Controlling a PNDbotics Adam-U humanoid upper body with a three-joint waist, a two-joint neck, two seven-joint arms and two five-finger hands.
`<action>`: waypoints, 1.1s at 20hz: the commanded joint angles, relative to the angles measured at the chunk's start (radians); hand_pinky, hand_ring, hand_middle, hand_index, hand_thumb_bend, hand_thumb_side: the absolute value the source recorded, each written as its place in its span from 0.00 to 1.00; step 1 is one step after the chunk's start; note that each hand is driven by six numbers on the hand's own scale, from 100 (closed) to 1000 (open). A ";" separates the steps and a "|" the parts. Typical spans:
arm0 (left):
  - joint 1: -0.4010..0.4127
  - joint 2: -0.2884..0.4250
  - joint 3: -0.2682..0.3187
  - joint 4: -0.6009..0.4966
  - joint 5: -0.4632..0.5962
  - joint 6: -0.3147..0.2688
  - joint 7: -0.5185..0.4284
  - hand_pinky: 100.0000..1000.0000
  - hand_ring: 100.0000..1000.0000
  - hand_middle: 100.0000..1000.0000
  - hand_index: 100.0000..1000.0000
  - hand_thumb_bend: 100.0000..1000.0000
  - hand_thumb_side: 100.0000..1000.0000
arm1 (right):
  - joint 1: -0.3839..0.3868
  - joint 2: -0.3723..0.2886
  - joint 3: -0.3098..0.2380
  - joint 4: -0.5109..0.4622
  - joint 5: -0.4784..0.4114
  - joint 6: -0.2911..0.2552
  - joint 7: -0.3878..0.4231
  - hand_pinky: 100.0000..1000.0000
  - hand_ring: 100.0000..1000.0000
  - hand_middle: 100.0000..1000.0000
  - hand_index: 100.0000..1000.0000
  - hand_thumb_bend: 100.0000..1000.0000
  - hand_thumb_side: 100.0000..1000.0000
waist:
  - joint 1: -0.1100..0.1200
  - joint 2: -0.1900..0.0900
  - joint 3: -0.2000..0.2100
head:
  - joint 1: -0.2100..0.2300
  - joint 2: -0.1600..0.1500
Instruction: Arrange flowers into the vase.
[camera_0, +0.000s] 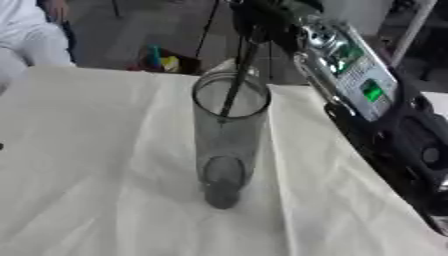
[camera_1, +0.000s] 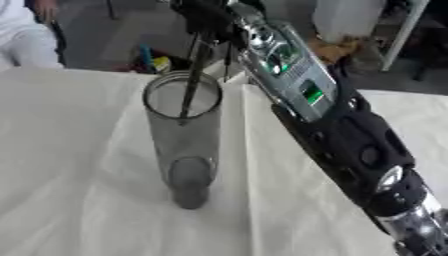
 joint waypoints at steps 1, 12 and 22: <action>-0.011 0.005 -0.005 -0.018 0.007 -0.001 -0.003 0.51 0.65 0.73 0.90 0.00 1.00 | -0.013 -0.028 -0.019 -0.007 0.049 -0.012 0.026 0.21 0.17 0.12 0.17 0.45 0.79 | -0.009 -0.004 -0.001 | 0.002 -0.008; -0.011 0.004 -0.004 -0.018 0.007 0.001 -0.003 0.51 0.65 0.73 0.90 0.00 1.00 | 0.001 -0.035 -0.024 -0.031 0.141 -0.060 0.009 0.41 0.32 0.24 0.17 0.45 0.84 | -0.010 -0.002 -0.005 | 0.004 -0.012; -0.012 0.007 -0.004 -0.018 0.009 0.002 -0.003 0.51 0.65 0.73 0.90 0.00 1.00 | -0.010 -0.040 -0.009 -0.019 0.207 -0.056 0.179 0.48 0.39 0.32 0.22 0.47 0.83 | -0.014 -0.007 -0.006 | 0.003 -0.011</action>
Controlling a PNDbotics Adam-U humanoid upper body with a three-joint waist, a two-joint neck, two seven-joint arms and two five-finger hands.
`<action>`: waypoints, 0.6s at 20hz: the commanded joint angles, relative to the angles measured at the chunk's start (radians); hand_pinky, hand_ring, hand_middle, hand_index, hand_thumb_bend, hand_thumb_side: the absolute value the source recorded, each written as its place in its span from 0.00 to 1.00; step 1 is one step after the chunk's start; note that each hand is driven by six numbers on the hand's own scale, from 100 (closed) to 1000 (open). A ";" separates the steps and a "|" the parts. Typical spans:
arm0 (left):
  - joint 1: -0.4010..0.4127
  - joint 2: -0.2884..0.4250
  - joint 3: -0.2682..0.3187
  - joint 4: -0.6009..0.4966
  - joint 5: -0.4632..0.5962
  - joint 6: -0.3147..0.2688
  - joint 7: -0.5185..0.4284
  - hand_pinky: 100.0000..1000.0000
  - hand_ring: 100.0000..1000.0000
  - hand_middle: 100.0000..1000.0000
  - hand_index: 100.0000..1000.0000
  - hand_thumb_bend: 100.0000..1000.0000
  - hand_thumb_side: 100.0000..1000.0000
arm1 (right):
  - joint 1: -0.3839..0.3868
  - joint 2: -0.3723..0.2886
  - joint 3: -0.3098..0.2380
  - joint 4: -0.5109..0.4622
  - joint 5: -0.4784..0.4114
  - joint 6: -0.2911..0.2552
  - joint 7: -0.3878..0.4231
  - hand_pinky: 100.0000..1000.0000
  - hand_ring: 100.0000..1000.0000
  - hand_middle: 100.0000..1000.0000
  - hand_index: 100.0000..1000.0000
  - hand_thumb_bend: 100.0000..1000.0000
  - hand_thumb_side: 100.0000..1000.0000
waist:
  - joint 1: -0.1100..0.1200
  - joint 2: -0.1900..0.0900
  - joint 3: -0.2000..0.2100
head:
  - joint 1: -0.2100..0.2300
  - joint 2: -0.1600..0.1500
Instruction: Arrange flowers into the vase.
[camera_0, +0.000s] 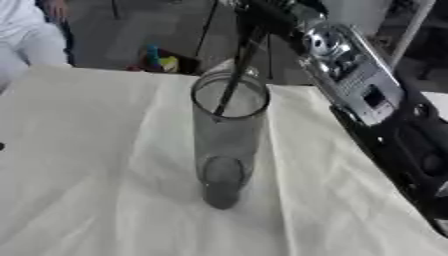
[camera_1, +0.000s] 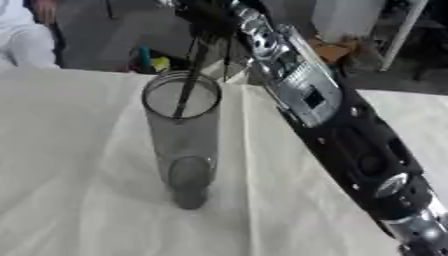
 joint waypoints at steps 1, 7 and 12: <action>-0.013 0.007 -0.003 -0.018 0.005 0.002 -0.002 0.51 0.65 0.73 0.90 0.00 1.00 | -0.026 -0.028 -0.012 -0.004 0.025 0.004 0.066 0.48 0.39 0.32 0.22 0.47 0.83 | -0.013 -0.008 0.000 | 0.001 -0.011; -0.013 0.008 -0.003 -0.018 0.006 0.002 -0.003 0.51 0.65 0.73 0.90 0.00 1.00 | -0.032 -0.030 -0.009 0.006 0.052 0.005 0.163 0.52 0.43 0.36 0.28 0.48 0.80 | -0.015 -0.009 0.000 | 0.002 -0.010; -0.013 0.009 -0.003 -0.018 0.006 0.002 -0.004 0.51 0.65 0.73 0.90 0.00 1.00 | -0.034 -0.033 -0.008 0.013 0.094 -0.007 0.217 0.55 0.45 0.37 0.39 0.49 0.78 | -0.017 -0.010 0.002 | 0.002 -0.009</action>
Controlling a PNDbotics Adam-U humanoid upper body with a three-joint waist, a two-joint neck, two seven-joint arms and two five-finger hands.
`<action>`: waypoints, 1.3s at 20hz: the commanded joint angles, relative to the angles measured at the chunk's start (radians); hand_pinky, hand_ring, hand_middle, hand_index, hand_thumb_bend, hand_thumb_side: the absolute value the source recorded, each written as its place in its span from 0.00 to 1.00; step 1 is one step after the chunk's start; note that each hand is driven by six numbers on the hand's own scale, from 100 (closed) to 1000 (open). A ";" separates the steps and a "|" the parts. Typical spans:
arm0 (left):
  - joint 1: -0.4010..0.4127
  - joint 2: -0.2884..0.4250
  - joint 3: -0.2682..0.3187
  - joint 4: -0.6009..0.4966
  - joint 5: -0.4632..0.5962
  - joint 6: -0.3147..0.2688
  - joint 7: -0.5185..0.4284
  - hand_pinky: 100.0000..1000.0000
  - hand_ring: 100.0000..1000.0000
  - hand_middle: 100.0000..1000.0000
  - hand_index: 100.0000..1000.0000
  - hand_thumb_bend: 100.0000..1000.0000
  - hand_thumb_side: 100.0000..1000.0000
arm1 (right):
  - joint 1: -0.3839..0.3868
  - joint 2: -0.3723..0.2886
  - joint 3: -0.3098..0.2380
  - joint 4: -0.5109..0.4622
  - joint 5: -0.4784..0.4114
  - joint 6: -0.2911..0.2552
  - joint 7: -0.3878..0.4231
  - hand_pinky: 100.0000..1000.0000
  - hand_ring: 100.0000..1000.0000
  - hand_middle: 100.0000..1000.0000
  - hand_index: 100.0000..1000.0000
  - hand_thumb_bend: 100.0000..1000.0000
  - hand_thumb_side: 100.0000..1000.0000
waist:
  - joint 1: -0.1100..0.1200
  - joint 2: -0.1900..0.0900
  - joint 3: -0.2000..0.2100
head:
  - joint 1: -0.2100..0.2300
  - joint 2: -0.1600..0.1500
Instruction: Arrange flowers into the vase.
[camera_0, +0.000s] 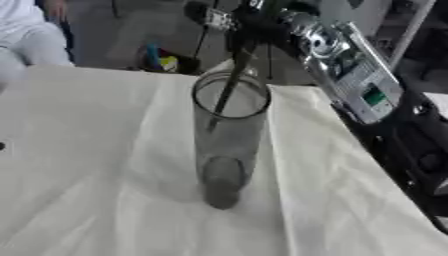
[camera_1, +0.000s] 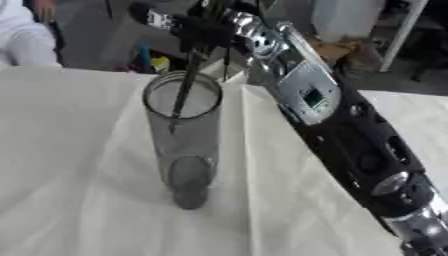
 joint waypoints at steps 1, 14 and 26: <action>-0.013 0.009 -0.003 -0.018 0.003 0.001 -0.002 0.51 0.65 0.73 0.90 0.00 1.00 | -0.025 -0.028 -0.009 -0.001 0.031 -0.010 0.032 0.56 0.45 0.38 0.42 0.49 0.80 | -0.012 -0.009 0.002 | 0.002 -0.009; -0.015 0.010 -0.004 -0.018 0.004 0.003 -0.005 0.52 0.65 0.73 0.90 0.00 1.00 | -0.027 -0.033 -0.009 0.007 0.096 -0.035 0.103 0.59 0.50 0.43 0.59 0.52 0.76 | -0.013 -0.009 0.003 | 0.004 -0.008; -0.015 0.010 -0.004 -0.018 0.005 0.005 -0.009 0.52 0.65 0.73 0.90 0.00 1.00 | -0.035 -0.033 -0.007 0.037 0.162 -0.090 0.298 0.67 0.65 0.60 0.74 0.54 0.66 | -0.018 -0.009 0.002 | 0.004 -0.008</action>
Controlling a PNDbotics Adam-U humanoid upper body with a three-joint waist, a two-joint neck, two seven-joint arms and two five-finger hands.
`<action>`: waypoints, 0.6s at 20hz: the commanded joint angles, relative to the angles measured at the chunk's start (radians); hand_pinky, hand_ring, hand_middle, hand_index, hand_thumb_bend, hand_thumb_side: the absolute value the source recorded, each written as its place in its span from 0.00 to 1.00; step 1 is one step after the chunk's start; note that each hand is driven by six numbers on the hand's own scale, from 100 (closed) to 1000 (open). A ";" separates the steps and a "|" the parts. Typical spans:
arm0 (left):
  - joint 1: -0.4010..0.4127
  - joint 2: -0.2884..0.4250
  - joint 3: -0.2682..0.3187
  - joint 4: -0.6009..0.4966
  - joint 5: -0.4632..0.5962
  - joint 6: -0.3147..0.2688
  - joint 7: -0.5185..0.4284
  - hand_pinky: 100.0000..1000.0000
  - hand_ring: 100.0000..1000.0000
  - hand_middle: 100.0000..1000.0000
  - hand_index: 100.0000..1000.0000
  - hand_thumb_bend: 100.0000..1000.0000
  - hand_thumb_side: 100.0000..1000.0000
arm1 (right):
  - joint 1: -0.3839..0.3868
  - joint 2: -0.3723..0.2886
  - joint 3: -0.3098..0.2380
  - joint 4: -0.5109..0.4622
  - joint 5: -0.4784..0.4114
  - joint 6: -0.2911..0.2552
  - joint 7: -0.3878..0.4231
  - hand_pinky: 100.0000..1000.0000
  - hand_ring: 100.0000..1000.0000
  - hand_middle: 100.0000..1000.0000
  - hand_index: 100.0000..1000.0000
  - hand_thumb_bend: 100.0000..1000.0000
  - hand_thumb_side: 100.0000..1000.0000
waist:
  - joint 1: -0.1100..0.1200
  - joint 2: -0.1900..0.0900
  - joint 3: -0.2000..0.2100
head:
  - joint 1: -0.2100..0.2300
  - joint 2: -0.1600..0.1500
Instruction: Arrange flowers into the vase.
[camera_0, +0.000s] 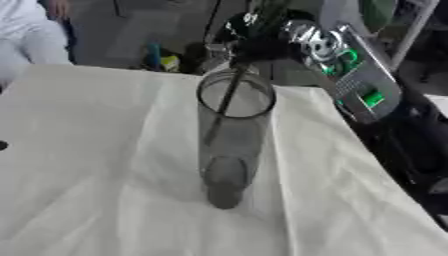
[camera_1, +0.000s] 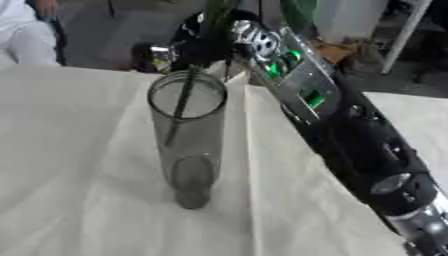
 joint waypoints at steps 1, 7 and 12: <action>-0.013 0.010 -0.004 -0.018 0.004 0.000 -0.003 0.52 0.65 0.73 0.90 0.00 1.00 | -0.027 -0.024 -0.009 0.003 0.015 -0.011 0.050 0.67 0.66 0.62 0.75 0.54 0.64 | -0.012 -0.010 -0.001 | -0.001 -0.008; -0.012 0.011 -0.005 -0.018 0.005 0.000 -0.004 0.52 0.65 0.73 0.90 0.00 1.00 | -0.032 -0.026 -0.015 0.016 0.031 -0.029 0.116 0.70 0.71 0.66 0.77 0.55 0.64 | -0.012 -0.011 -0.004 | -0.001 -0.008; -0.011 0.010 -0.004 -0.018 0.005 0.002 -0.005 0.52 0.65 0.73 0.90 0.00 1.00 | -0.035 -0.026 -0.030 0.005 0.040 -0.045 0.126 0.71 0.72 0.67 0.79 0.57 0.72 | -0.011 -0.011 -0.006 | -0.001 -0.009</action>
